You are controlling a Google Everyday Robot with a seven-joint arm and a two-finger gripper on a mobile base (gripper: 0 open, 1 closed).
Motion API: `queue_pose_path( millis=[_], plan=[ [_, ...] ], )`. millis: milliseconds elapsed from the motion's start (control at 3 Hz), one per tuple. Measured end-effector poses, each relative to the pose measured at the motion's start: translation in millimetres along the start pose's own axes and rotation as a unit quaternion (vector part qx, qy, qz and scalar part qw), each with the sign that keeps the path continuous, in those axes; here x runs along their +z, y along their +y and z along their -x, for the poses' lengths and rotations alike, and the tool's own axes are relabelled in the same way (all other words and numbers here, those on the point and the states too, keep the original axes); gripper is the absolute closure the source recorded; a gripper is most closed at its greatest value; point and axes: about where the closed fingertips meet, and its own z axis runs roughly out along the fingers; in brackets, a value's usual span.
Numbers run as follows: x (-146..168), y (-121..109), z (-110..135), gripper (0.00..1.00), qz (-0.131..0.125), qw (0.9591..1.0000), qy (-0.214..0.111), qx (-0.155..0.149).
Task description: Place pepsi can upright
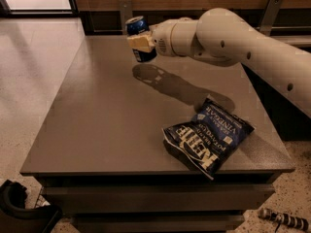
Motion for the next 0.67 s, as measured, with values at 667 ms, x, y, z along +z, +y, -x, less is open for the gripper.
queue_pose_path(
  millis=[667],
  plan=[
    [9.4, 18.7, -11.5, 1.0, 0.013, 0.9974, -0.058, -0.041]
  ],
)
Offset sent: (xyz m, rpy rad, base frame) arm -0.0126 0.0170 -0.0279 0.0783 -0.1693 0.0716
